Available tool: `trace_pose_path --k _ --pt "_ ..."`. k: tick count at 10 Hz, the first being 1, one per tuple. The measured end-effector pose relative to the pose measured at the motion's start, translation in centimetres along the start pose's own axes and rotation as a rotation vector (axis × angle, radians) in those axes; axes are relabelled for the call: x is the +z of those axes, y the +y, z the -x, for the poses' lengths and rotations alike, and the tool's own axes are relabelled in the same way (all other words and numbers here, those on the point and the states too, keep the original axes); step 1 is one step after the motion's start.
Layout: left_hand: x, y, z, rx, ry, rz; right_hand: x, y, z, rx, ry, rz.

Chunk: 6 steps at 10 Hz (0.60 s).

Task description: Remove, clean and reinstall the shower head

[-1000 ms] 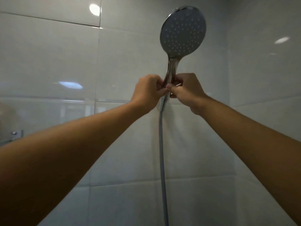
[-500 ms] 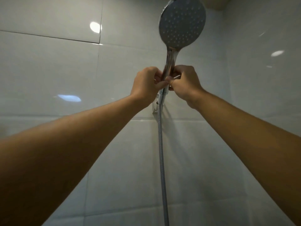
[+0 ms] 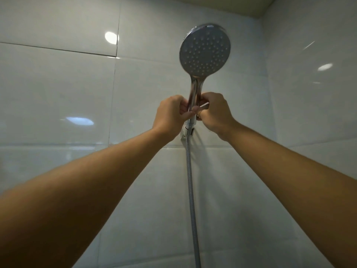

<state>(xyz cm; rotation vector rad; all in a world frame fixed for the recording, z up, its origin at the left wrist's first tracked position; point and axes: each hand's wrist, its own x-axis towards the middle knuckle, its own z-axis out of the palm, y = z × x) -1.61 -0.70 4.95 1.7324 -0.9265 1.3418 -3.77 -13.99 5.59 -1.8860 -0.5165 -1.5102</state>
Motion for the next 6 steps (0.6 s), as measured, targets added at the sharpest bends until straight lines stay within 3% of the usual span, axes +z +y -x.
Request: trace_pose_path --k 4,6 --pt "1.0 -0.1 1.4 -0.083 -0.048 0.017 0.4 0.7 1.4 0.022 -0.035 0.006" --pt "0.8 0.3 2.8 -0.175 -0.056 -0.080 -0.6 0.1 3.0 0.192 -0.074 0.077"
